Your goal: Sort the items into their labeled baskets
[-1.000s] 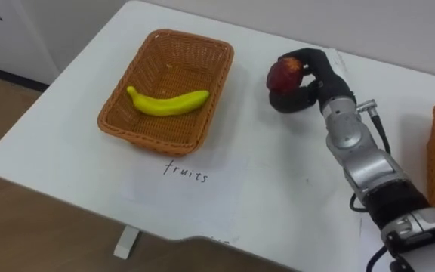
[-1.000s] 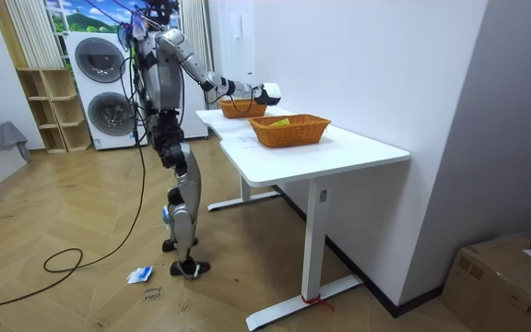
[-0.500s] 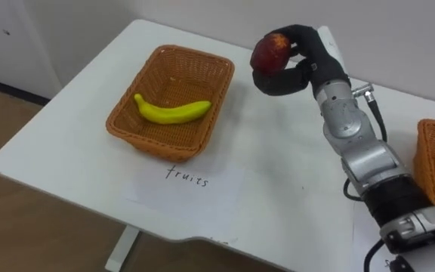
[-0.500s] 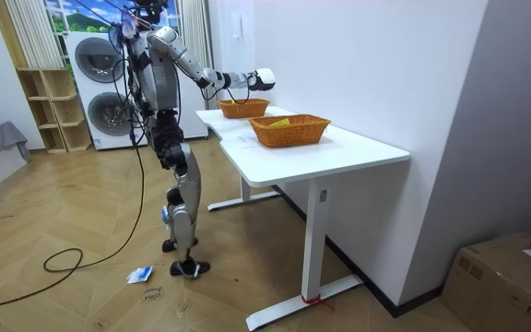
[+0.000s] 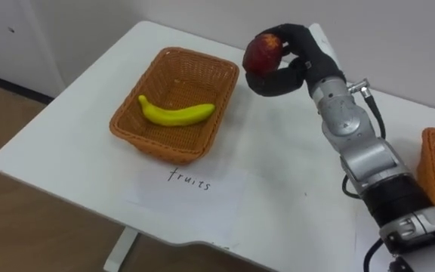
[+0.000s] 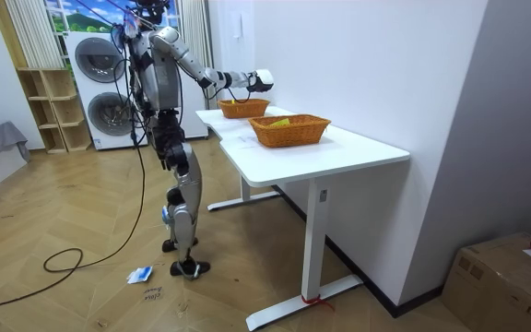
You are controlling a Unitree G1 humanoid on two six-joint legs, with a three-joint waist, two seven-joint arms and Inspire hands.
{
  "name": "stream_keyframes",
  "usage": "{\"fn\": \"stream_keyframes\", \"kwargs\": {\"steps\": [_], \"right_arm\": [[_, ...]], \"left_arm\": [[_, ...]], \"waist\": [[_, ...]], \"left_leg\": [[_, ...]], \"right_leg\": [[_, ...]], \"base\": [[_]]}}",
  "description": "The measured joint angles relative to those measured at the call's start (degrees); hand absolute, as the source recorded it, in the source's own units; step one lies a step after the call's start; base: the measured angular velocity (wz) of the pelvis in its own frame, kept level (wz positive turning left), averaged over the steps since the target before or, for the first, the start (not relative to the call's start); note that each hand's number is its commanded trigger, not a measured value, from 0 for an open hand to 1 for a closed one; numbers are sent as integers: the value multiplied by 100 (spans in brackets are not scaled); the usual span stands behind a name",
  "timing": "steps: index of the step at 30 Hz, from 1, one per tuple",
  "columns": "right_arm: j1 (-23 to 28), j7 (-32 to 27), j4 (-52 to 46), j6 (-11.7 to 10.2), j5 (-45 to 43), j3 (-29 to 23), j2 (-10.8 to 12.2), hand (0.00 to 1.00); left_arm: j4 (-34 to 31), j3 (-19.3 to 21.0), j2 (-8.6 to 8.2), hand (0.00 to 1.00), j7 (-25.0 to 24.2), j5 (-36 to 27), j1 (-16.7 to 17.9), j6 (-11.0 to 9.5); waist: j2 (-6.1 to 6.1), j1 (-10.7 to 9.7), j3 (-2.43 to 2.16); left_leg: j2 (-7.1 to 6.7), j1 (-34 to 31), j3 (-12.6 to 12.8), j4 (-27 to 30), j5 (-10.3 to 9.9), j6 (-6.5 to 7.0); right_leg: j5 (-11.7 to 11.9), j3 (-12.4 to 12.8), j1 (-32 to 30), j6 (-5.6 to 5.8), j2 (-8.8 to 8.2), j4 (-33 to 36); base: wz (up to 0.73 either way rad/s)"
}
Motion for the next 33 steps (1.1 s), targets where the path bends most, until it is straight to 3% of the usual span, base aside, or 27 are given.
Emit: {"fn": "stream_keyframes", "kwargs": {"steps": [7, 12, 18, 33], "right_arm": [[0, 77, -96, 65, 44, 3, 6, 100], [0, 82, -131, 74, 45, 67, 22, 100], [-1, 107, -154, 78, 121, 258, 24, 100], [-2, 106, -155, 78, -36, 405, 124, 100]], "left_arm": [[0, -10, -14, 0, -95, -1, -4, 40], [-22, -5, -16, 0, -95, 178, -14, 66], [-52, -5, -20, 0, -94, 241, -40, 72], [-51, 10, -12, 0, -89, 301, -38, 70]], "waist": [[-3, 144, 3], [-44, 264, 31], [-69, 447, 17], [-105, 594, -6]], "left_leg": [[-1, 49, 2, -32, 0, 0], [-6, 60, -46, -89, -3, 3], [-10, 56, -60, -75, -1, 3], [-10, -15, -213, -57, 0, 4]], "right_leg": [[-1, -18, 18, 1, 6, -4], [-20, -14, 40, 30, 7, -16], [-23, -26, 32, 34, 14, -15], [-36, -179, 42, 55, -7, -17]], "base": [[0], [3], [2], [6]]}}
